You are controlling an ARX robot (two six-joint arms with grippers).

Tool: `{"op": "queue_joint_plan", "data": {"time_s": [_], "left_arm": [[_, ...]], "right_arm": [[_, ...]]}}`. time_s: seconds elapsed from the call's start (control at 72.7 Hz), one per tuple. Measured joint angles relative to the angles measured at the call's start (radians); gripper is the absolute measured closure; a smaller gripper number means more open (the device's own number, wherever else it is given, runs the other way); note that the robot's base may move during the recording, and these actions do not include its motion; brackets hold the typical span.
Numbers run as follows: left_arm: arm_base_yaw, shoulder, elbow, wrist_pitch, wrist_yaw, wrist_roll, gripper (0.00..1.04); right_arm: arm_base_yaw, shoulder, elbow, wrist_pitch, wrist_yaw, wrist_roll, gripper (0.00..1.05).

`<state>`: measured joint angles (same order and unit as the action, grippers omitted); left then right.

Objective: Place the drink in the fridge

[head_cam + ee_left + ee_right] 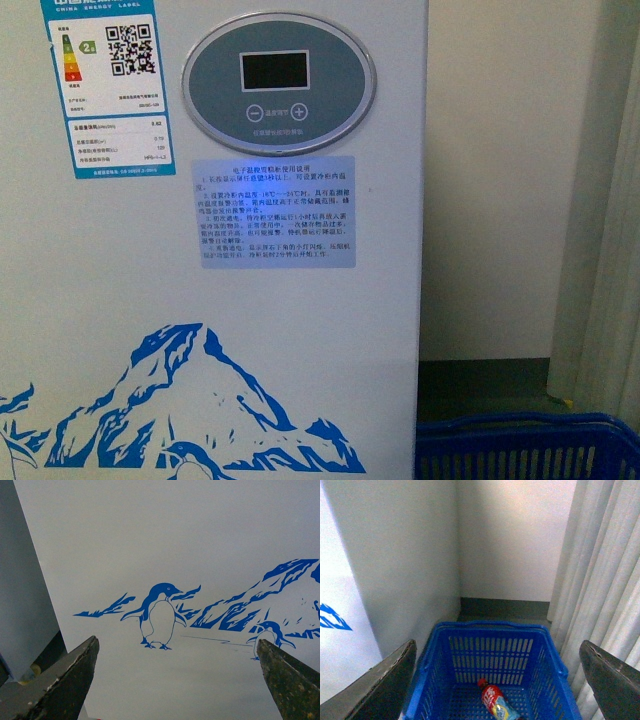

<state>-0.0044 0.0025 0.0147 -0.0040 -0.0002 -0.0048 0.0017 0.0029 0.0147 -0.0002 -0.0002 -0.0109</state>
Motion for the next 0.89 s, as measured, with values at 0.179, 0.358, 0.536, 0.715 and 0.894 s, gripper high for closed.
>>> {"op": "queue_joint_plan", "data": {"time_s": [0.179, 0.358, 0.536, 0.715, 0.894], "left_arm": [[0.0, 0.0, 0.0, 0.0, 0.0, 0.0, 0.08], [0.0, 0.0, 0.0, 0.0, 0.001, 0.0, 0.08], [0.0, 0.0, 0.0, 0.0, 0.0, 0.0, 0.08], [0.0, 0.0, 0.0, 0.0, -0.001, 0.0, 0.08], [0.0, 0.0, 0.0, 0.0, 0.0, 0.0, 0.08]], "right_arm": [[0.0, 0.0, 0.0, 0.0, 0.0, 0.0, 0.07], [-0.083, 0.127, 0.083, -0.241, -0.24, 0.237, 0.07], [-0.13, 0.224, 0.141, -0.212, -0.315, 0.318, 0.07], [-0.101, 0.561, 0.307, -0.006, -0.257, 0.208, 0.07], [-0.017, 1.096, 0.508, 0.322, -0.073, 0.06, 0.07]]}}
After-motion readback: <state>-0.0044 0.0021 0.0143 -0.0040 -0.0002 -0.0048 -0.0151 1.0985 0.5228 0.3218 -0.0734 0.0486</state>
